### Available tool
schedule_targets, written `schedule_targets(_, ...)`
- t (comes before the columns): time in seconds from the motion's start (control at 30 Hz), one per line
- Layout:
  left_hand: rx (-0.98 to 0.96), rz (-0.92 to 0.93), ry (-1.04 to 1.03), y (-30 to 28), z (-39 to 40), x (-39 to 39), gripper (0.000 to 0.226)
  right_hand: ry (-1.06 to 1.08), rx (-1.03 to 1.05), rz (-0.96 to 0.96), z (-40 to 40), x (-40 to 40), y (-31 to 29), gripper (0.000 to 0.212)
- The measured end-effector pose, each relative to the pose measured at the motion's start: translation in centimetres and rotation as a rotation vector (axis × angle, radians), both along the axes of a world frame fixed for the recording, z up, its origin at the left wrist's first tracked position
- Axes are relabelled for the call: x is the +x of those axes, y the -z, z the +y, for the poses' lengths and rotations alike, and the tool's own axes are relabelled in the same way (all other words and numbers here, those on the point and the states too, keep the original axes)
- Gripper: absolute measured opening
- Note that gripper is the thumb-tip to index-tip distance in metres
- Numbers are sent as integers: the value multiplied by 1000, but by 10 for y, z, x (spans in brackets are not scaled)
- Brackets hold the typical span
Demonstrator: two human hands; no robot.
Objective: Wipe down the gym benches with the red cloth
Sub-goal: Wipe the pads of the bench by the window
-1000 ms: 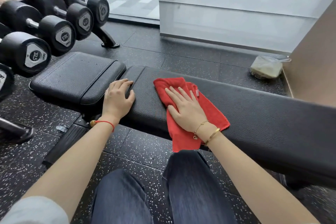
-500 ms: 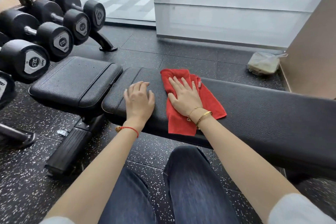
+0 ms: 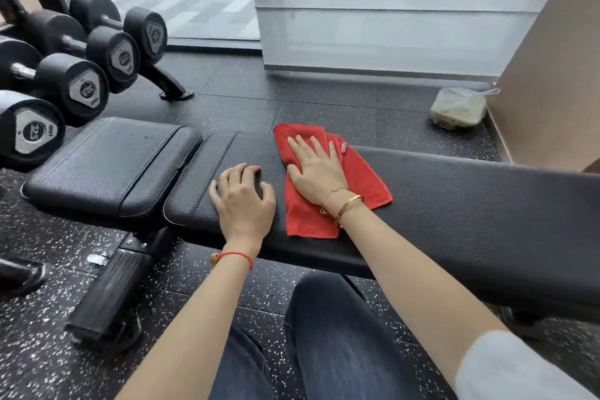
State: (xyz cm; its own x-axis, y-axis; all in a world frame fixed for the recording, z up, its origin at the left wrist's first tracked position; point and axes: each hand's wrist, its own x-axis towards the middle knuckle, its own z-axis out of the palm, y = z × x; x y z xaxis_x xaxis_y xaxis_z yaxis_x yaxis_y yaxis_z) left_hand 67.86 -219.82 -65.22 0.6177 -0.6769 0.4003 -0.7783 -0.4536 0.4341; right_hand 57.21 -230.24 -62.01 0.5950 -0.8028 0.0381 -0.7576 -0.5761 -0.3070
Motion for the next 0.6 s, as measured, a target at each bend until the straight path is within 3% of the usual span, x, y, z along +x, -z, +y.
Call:
schedule_targets(0.2, -4, 16, 17, 0, 1, 1, 36, -169, -79, -60, 34, -54, 10, 59)
schedule_targets(0.43, -1, 15, 15, 0, 2, 0, 35, 137, -58, -25, -5, -87, 9, 59)
schedule_targets(0.6, 6, 11, 10, -1, 1, 0, 35, 97, -29, -4, 4, -54, 5, 60)
